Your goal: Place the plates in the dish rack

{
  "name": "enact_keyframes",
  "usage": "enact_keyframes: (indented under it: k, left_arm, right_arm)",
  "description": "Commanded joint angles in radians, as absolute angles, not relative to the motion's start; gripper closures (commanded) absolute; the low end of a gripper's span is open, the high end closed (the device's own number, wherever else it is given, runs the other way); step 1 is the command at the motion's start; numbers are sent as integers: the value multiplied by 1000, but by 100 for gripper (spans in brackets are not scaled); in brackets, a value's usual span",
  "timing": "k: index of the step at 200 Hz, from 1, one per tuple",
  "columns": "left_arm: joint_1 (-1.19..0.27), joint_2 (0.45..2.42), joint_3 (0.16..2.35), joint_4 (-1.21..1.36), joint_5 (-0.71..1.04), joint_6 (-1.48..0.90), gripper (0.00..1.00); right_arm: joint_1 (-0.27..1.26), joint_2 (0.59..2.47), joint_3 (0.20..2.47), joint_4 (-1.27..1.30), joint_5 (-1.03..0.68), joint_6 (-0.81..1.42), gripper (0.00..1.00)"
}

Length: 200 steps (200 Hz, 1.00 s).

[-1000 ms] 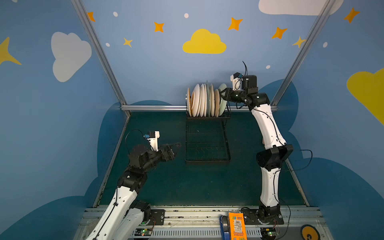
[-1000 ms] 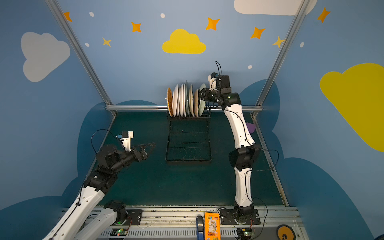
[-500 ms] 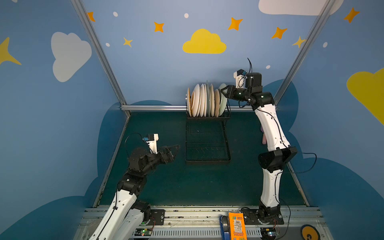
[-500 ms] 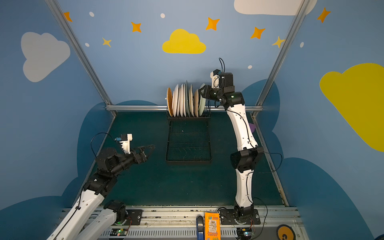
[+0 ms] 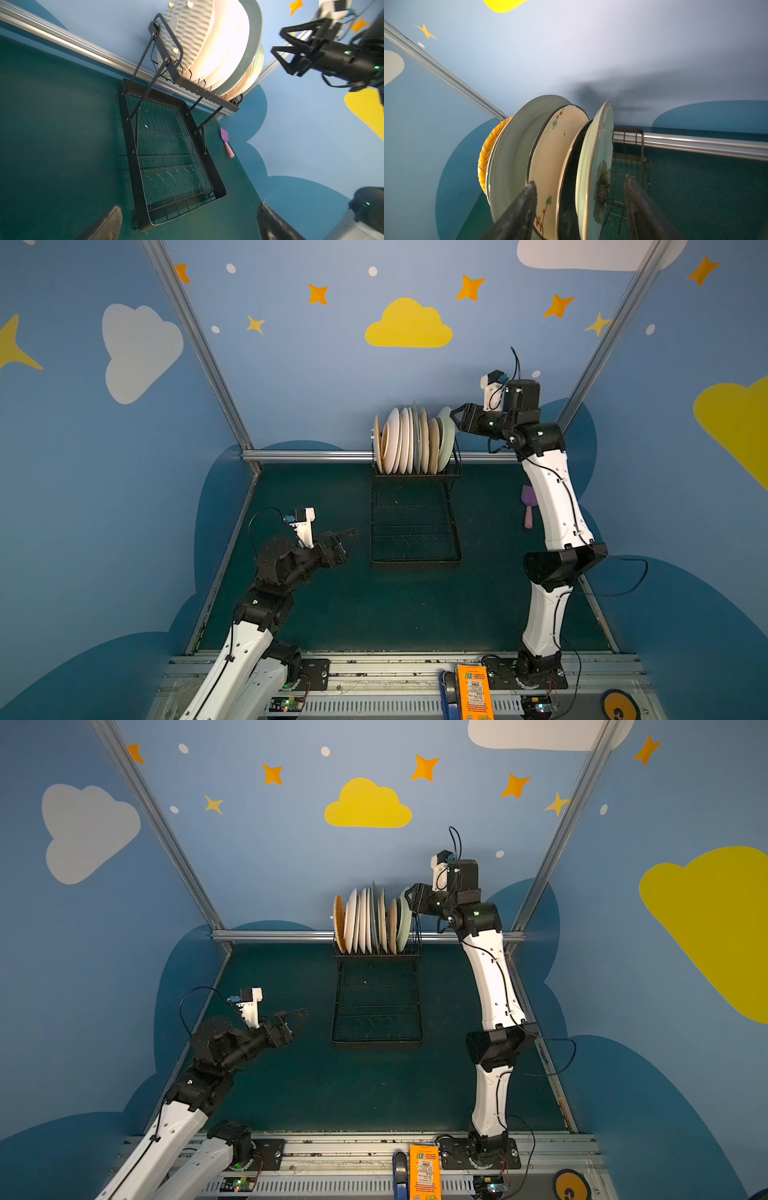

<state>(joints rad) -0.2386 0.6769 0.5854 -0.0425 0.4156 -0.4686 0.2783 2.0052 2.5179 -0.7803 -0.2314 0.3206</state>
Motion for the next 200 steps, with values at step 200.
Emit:
enact_keyframes:
  k: [200]
  left_arm:
    - [-149,921,557,-126,-770,-438,0]
  right_arm:
    - [13,1066,613,197,46,192,11]
